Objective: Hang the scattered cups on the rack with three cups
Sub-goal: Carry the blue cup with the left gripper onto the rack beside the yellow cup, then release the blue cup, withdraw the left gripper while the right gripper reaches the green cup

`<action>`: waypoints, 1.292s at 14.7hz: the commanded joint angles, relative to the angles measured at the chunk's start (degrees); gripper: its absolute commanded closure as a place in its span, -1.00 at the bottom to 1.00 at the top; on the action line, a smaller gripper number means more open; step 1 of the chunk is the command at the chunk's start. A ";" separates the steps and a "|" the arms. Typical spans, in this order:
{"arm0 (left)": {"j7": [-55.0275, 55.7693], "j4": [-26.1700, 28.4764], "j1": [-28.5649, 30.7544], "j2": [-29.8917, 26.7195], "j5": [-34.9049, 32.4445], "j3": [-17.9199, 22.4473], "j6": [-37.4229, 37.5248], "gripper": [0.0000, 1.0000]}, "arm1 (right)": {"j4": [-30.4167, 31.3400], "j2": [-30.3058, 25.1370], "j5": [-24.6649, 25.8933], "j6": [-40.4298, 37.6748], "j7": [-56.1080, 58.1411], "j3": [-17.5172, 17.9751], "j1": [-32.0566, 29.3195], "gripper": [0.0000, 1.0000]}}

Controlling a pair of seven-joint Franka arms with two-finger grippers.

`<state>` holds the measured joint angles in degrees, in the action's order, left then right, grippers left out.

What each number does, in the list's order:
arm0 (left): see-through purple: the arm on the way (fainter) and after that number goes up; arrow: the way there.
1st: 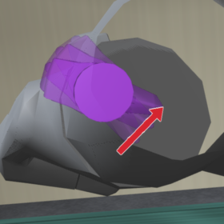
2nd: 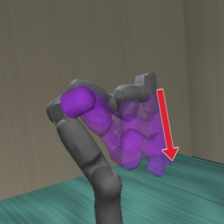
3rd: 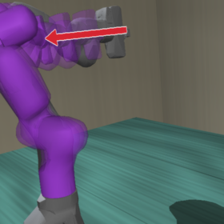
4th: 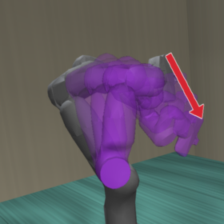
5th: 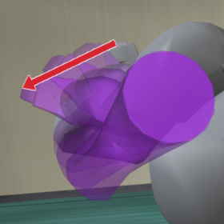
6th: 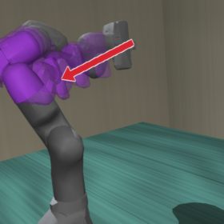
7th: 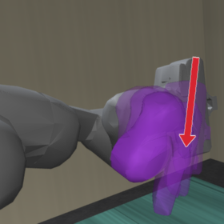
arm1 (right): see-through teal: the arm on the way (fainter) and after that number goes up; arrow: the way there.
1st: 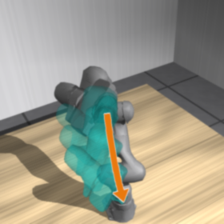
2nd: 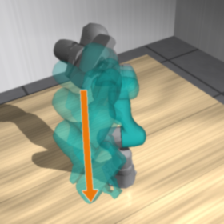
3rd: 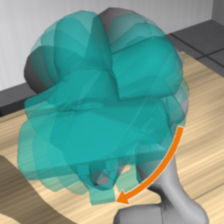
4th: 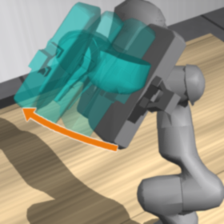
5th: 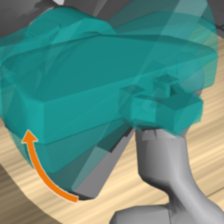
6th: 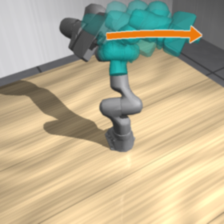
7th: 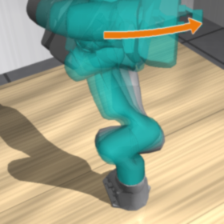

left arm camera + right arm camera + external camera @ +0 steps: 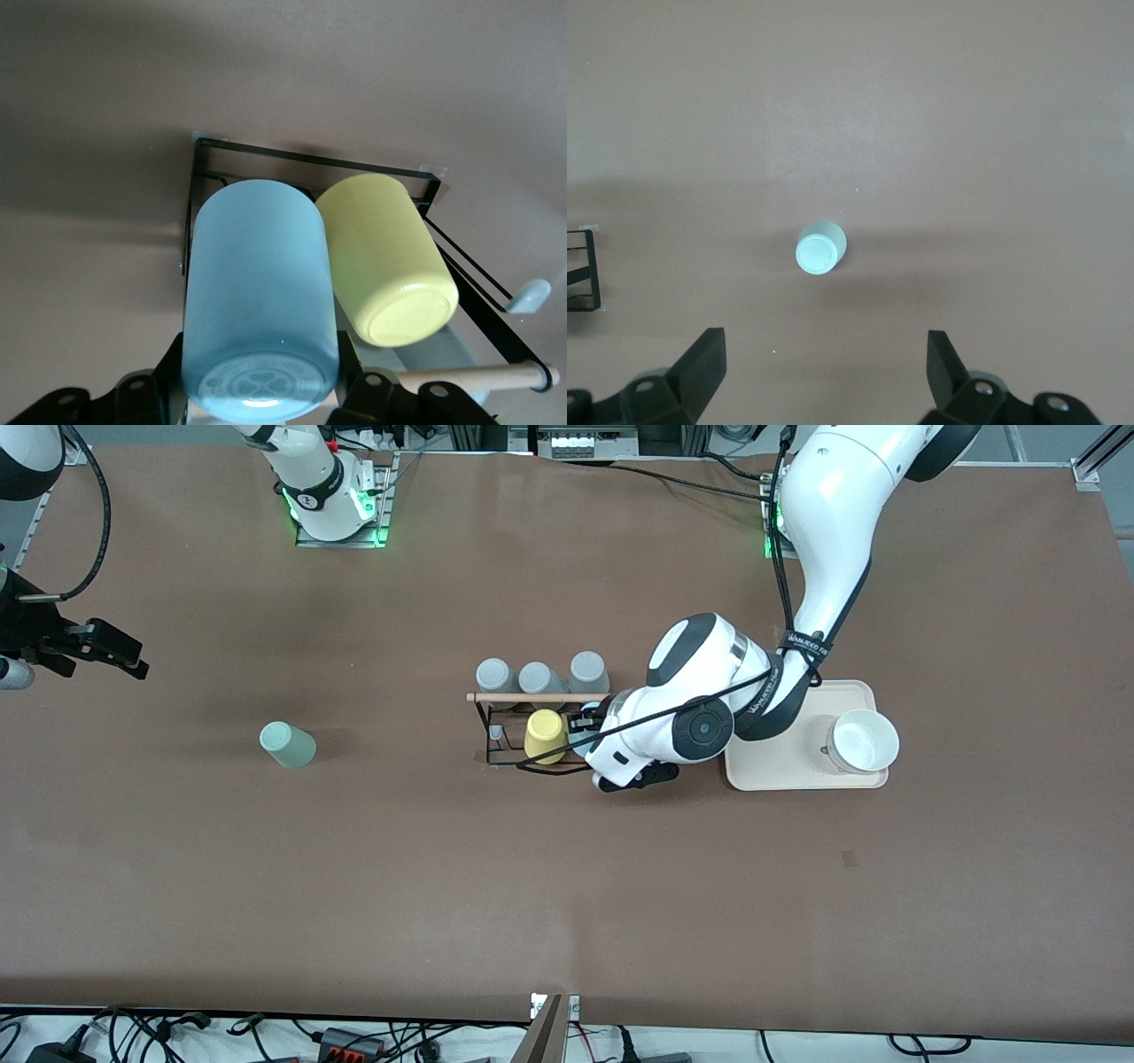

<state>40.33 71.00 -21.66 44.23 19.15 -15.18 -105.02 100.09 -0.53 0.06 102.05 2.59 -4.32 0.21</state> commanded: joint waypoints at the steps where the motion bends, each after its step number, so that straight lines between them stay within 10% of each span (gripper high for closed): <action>1: -0.52 -2.36 0.39 0.24 -0.16 0.59 -1.15 -1.00 | 0.46 -0.35 -0.94 -0.18 -0.22 0.02 -0.12 -1.00; 9: -0.52 -3.42 13.46 -15.92 -5.53 3.40 19.20 -1.00 | 0.63 4.48 -0.15 -0.71 0.75 0.45 1.63 -1.00; 19: -4.53 -10.80 24.11 -18.22 -10.71 2.88 36.81 -1.00 | 1.95 16.51 -0.23 3.23 -1.61 0.28 1.55 -1.00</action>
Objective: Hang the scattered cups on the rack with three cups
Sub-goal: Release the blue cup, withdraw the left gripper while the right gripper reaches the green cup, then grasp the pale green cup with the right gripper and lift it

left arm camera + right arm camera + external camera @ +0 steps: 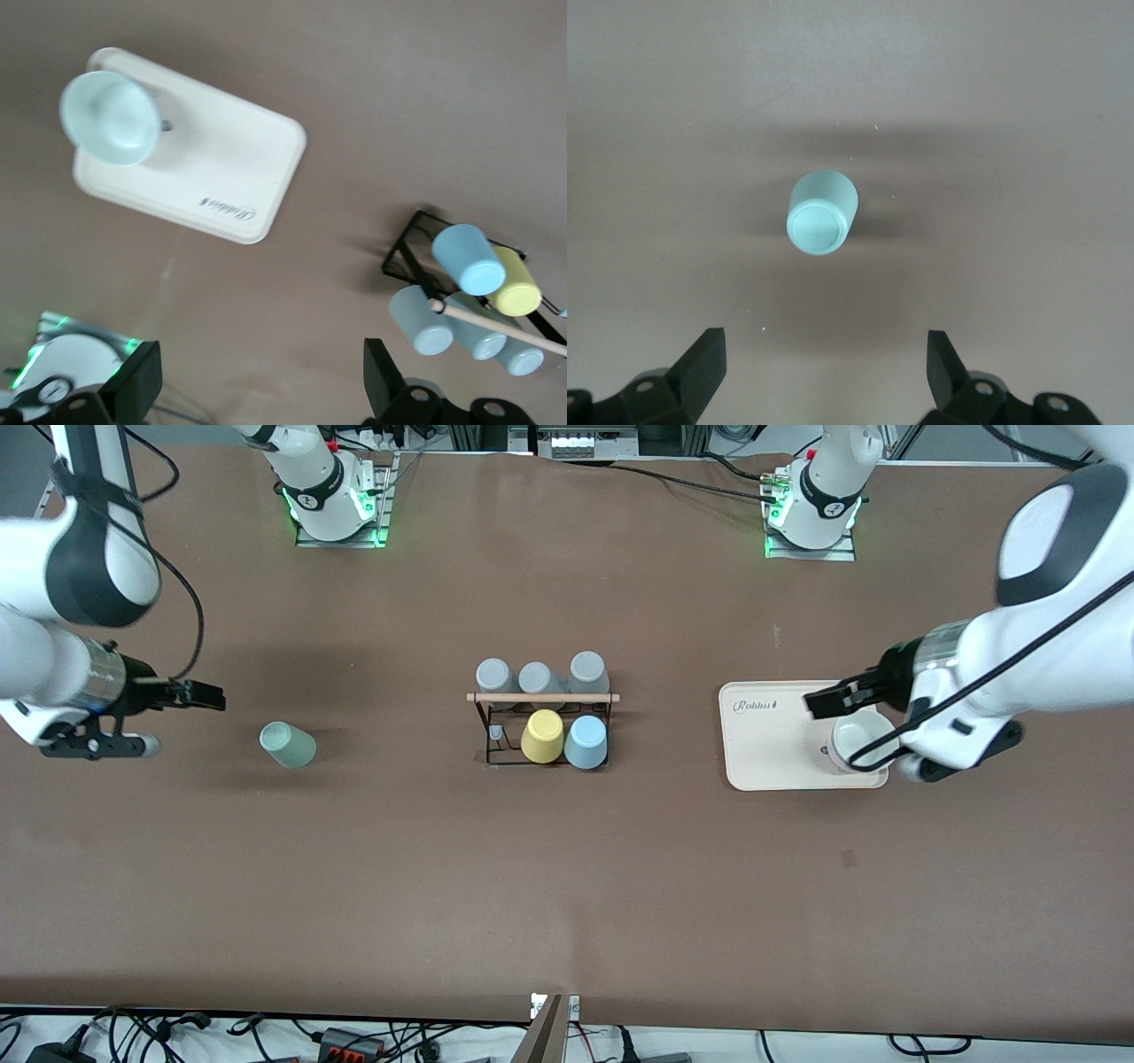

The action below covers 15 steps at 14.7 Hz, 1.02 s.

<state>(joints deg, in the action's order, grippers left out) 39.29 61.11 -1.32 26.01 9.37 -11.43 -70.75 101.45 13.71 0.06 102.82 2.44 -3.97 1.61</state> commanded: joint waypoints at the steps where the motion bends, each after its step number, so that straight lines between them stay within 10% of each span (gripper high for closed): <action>1: -8.56 -0.56 4.30 -0.08 -1.28 -0.44 2.37 -1.00 | 2.50 2.90 -0.06 5.09 -3.21 -0.08 0.33 -1.00; 3: -15.18 2.06 3.79 -2.96 -6.36 -0.79 1.85 -1.00 | 7.68 2.55 0.03 10.89 -6.28 -0.08 2.34 -1.00; 8: -22.14 29.83 2.29 -21.16 -7.53 0.61 -13.70 -1.00 | 12.01 4.30 0.11 17.32 -10.35 -0.08 4.46 -1.00; 15: -22.33 27.84 2.99 -21.09 -7.61 0.09 -12.04 -1.00 | 18.16 6.50 0.11 28.84 -10.26 -0.16 3.84 -1.00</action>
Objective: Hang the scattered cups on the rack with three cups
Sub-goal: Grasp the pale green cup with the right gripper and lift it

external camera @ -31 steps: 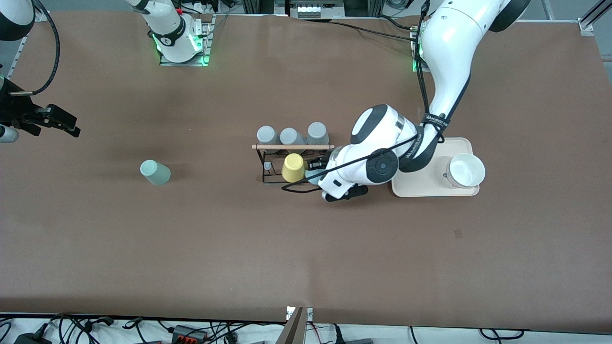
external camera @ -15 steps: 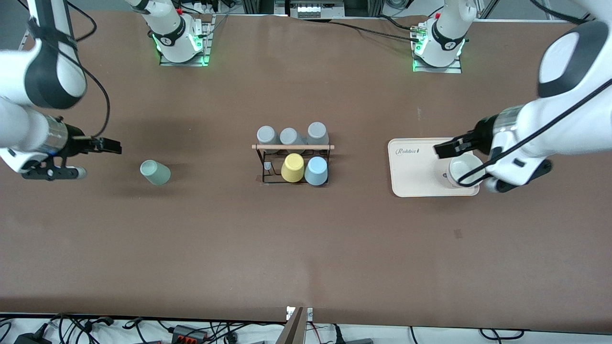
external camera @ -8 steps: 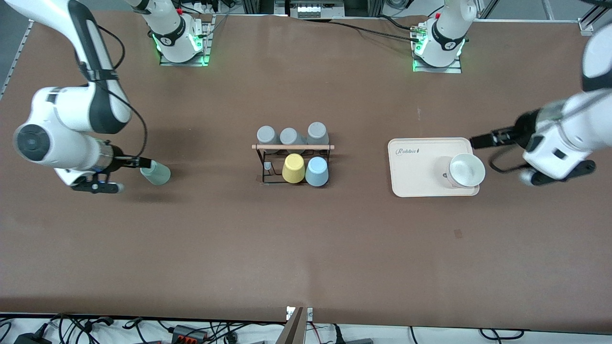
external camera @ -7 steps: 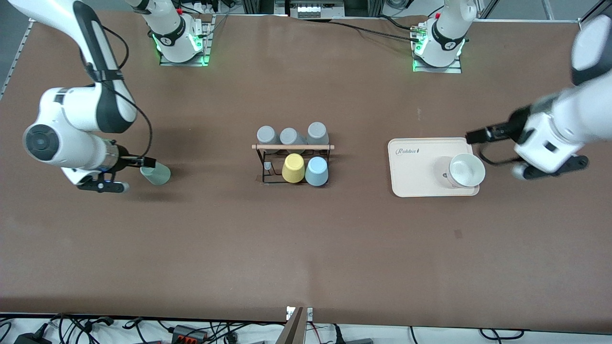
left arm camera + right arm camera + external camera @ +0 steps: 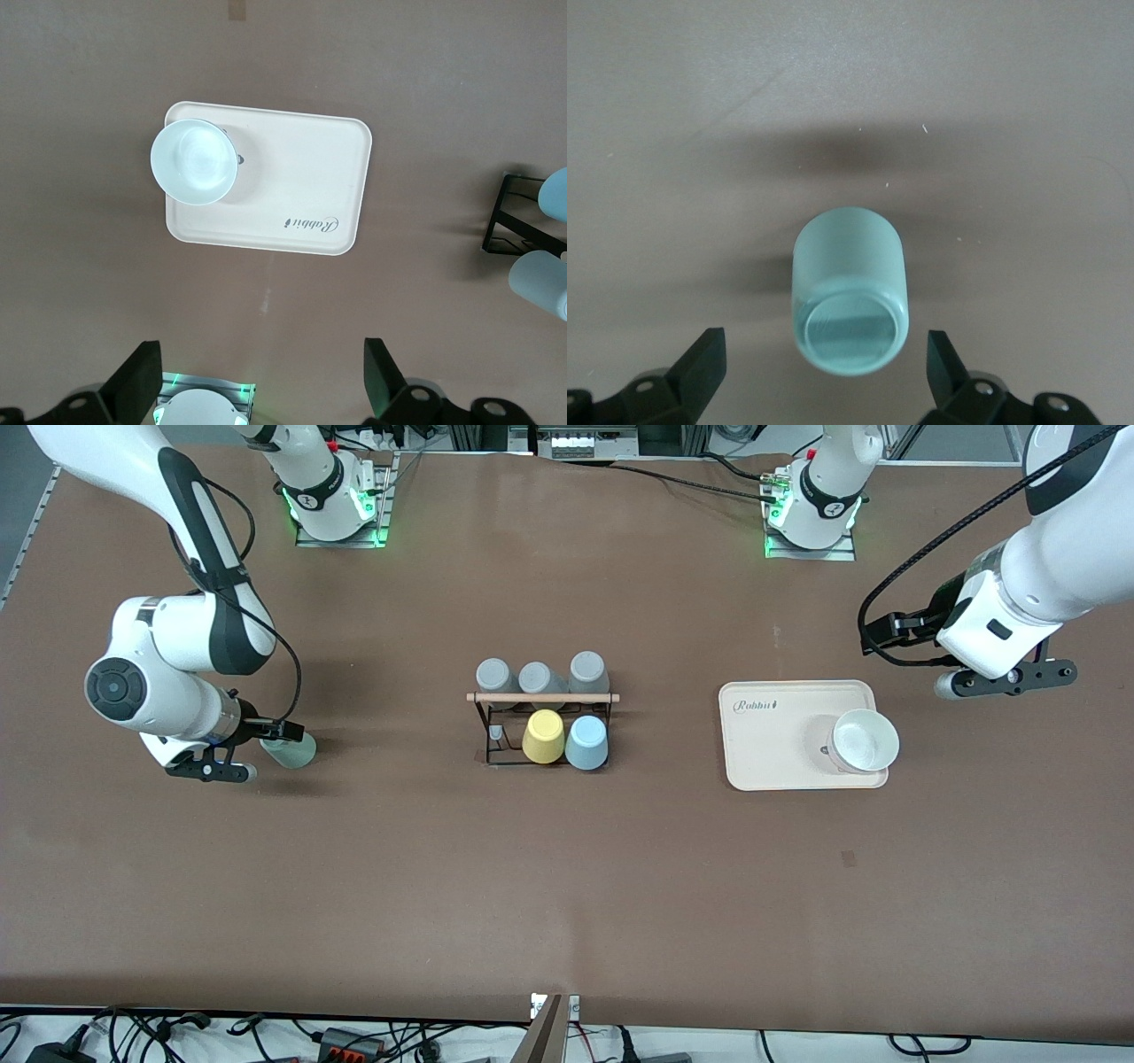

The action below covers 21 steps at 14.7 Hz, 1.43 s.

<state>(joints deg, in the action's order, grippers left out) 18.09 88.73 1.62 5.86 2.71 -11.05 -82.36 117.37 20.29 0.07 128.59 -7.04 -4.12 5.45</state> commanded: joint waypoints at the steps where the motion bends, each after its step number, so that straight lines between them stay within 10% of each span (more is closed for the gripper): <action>1: -1.12 0.22 0.05 -0.94 -1.04 -0.37 0.08 -1.00 | 2.16 0.36 0.10 3.33 -0.87 -0.01 -0.18 -1.00; 17: -9.82 -2.86 0.14 -1.03 -6.31 -0.64 2.02 -1.00 | -0.83 3.36 1.69 3.33 4.93 -0.10 -0.35 -0.98; 21: -9.83 -2.94 0.93 -0.94 -2.03 0.06 1.76 -1.00 | -1.53 3.36 1.60 2.90 4.93 -0.10 -0.44 0.30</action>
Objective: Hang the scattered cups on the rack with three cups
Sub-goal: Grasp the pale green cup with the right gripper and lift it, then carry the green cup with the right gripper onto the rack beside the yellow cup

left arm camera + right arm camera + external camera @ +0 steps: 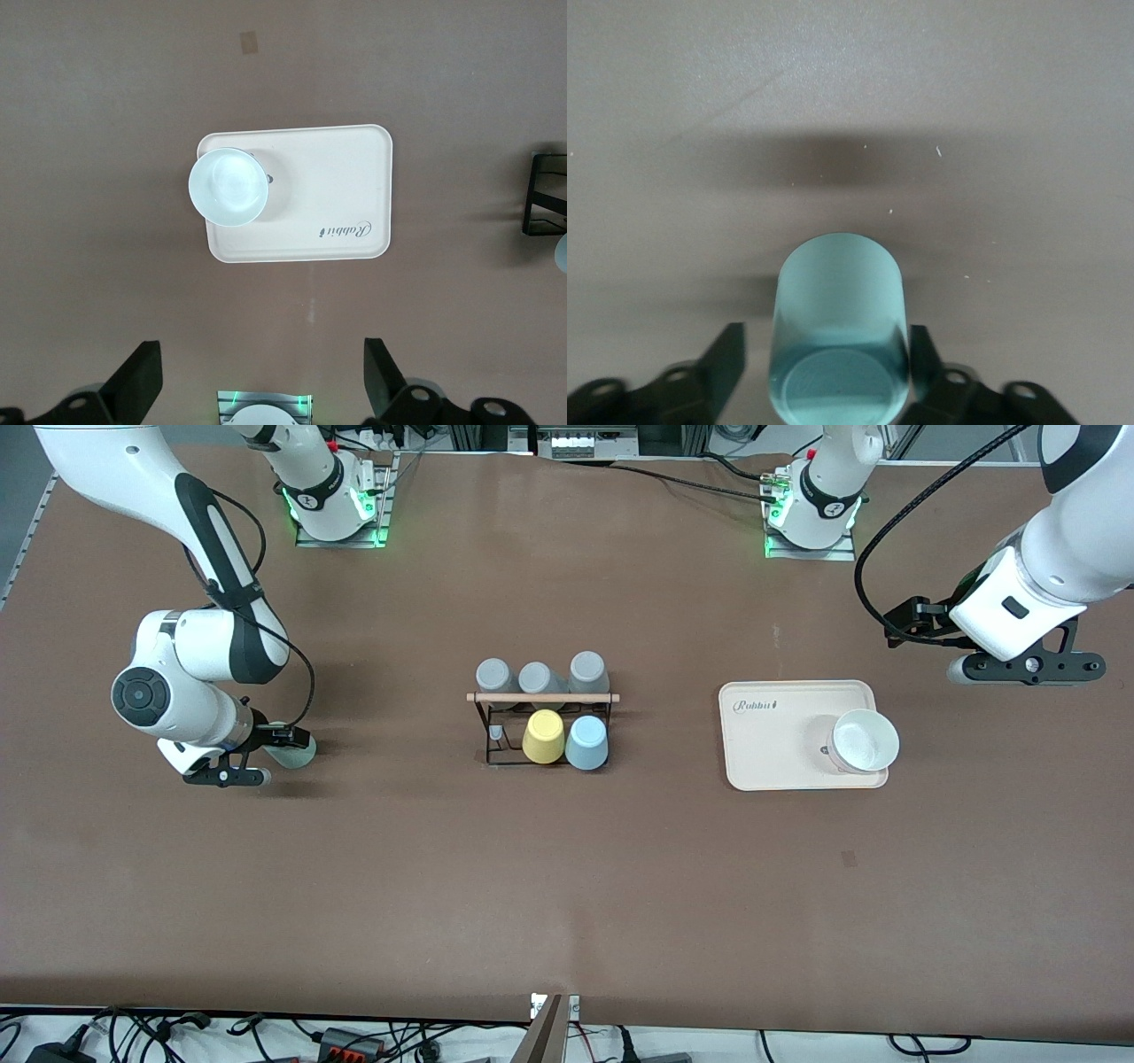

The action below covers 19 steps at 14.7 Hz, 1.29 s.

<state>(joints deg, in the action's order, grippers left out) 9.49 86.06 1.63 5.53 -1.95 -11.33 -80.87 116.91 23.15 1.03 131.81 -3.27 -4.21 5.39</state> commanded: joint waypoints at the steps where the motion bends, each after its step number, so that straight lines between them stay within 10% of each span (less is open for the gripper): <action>1: -0.62 -0.28 1.09 -0.61 2.91 0.26 -0.34 -1.00 | -1.07 0.41 0.73 -0.42 1.33 -0.10 -0.29 0.39; 5: 0.52 -0.01 1.27 -0.69 3.26 0.26 -0.26 -1.00 | -5.78 -1.17 0.64 -7.49 1.69 0.16 0.41 0.62; 10: 1.06 -0.28 1.27 -0.69 2.91 -0.27 -0.08 -1.00 | -31.87 2.86 -0.32 -33.53 0.55 0.34 5.15 0.64; 19: 0.18 -0.28 2.14 -0.69 3.18 0.26 0.71 -1.00 | -41.93 7.17 -6.48 -32.33 -14.28 0.60 17.36 0.66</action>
<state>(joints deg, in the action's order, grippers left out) 10.06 86.01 3.47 5.53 0.40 -11.06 -80.96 77.85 28.64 -4.55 99.75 -12.35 -3.25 19.87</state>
